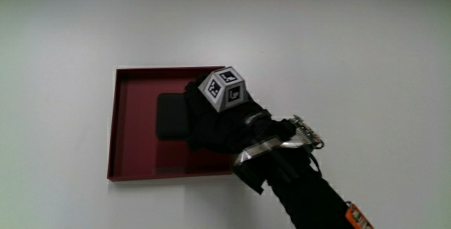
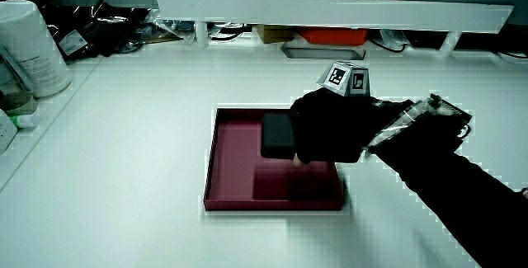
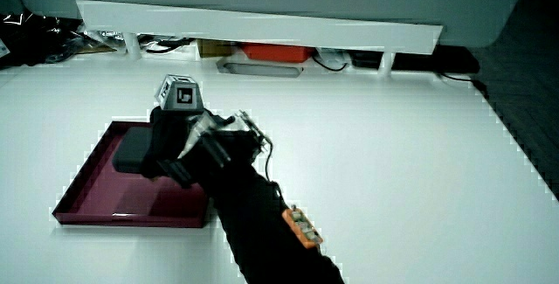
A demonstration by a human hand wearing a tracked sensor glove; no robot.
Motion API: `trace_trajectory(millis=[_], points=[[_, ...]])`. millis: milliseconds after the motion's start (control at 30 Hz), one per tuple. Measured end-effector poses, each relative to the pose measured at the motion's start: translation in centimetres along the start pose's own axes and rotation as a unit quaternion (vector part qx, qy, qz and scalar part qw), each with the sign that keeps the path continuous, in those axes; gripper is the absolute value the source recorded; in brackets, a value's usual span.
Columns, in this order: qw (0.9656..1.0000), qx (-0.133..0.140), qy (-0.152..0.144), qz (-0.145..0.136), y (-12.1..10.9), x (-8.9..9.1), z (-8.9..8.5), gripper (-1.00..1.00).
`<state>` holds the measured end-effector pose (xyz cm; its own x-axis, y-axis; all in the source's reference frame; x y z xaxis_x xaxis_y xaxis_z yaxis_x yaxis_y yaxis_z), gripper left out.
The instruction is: Place battery into plate
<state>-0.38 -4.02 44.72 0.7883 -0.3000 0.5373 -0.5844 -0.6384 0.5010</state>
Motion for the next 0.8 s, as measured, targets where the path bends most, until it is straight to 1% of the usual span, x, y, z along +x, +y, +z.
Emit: trace_trajectory(millis=[33,67,100,133,200,233,267,333,367,400,433,467,567,600,633,667,700,733,767,800], points=[[1.0000,-0.003,0.003,-0.002,0.5,-0.1,-0.4,0.00],[1.0000,-0.001,-0.008,-0.005,0.5,-0.7,-0.3,0.00],[1.0000,-0.001,-0.004,0.003,0.5,-1.0,-0.4,0.00],[1.0000,-0.008,0.000,-0.002,0.9,-0.8,-1.0,0.00],[1.0000,-0.002,0.003,0.003,1.0,-1.1,-1.2,0.00],[0.9999,-0.010,0.007,0.003,1.4,-0.9,-1.9,0.00],[0.9998,-0.012,0.015,0.002,1.6,-0.9,-2.2,0.00],[0.9997,-0.015,0.017,-0.001,2.0,-0.7,-3.0,0.00],[0.9997,-0.020,0.014,-0.006,2.3,-0.5,-3.5,0.00],[0.9996,-0.020,0.013,-0.016,2.4,-0.3,-3.8,0.00],[0.9996,-0.020,0.015,-0.011,2.5,-0.3,-4.0,0.00],[0.9997,-0.017,0.000,-0.020,2.5,-0.4,-4.2,0.00],[0.9996,-0.028,0.004,-0.009,2.7,-0.8,-4.4,0.00],[0.9993,-0.033,0.003,-0.017,2.7,-0.7,-4.7,0.00],[0.9996,-0.024,-0.002,-0.015,2.8,-0.8,-4.7,0.00],[0.9994,-0.033,0.005,-0.008,2.8,-1.0,-4.8,0.00],[0.9995,-0.026,-0.003,-0.015,3.0,-0.9,-5.1,0.00],[0.9995,-0.028,-0.005,-0.012,3.0,-0.9,-5.2,0.00],[0.9995,-0.029,-0.001,-0.014,3.0,-1.0,-5.2,0.00],[0.9993,-0.030,-0.007,-0.019,3.2,-1.0,-5.4,0.00]])
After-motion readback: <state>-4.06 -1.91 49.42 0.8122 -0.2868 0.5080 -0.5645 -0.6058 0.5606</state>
